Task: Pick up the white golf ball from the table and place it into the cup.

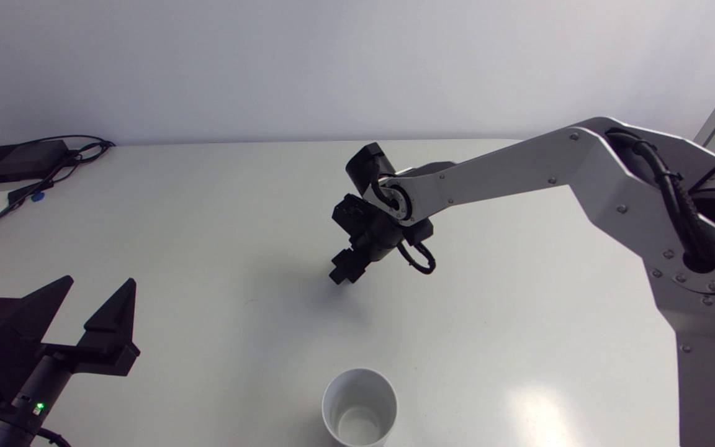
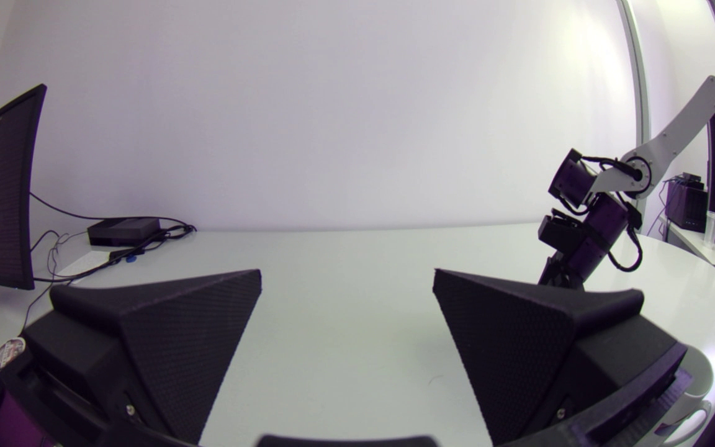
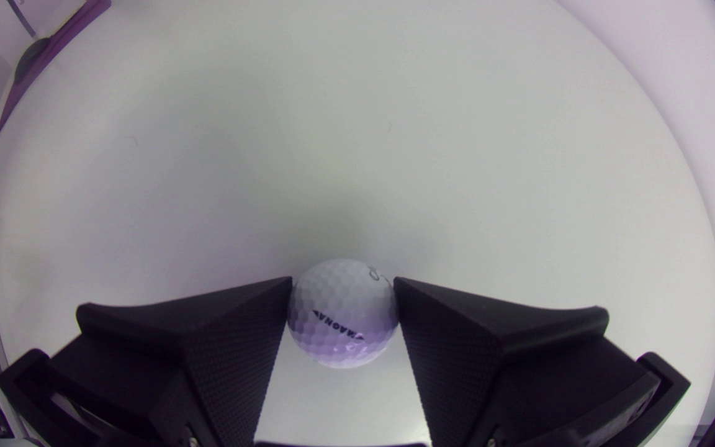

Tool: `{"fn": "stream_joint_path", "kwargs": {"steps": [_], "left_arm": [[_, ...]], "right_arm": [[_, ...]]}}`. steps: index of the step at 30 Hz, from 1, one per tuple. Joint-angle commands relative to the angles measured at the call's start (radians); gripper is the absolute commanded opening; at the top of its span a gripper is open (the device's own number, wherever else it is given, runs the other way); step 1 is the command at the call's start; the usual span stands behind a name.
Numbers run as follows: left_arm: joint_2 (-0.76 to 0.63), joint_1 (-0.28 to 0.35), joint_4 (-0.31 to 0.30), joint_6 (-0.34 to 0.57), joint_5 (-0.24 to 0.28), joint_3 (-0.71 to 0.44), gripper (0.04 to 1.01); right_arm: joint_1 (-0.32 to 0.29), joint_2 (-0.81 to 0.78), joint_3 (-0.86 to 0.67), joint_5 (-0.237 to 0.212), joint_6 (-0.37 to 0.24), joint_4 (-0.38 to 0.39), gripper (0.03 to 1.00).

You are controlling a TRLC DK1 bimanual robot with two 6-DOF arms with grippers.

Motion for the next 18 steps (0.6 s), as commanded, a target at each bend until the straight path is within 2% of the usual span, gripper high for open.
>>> {"fn": "stream_joint_path", "kwargs": {"steps": [1, 11, 18], "left_arm": [[0.013, -0.009, -0.003, -0.023, 0.003, -0.020, 0.992], [0.013, -0.007, -0.003, -0.023, 0.003, -0.020, 0.992], [0.013, -0.007, -0.003, -0.023, 0.003, -0.020, 0.992]], "right_arm": [[0.007, 0.001, -0.041, 0.009, -0.005, 0.001, 0.457], [0.019, -0.069, -0.095, 0.044, 0.010, 0.001, 0.430], [-0.030, -0.241, -0.162, 0.038, 0.015, -0.005, 0.430]]}}
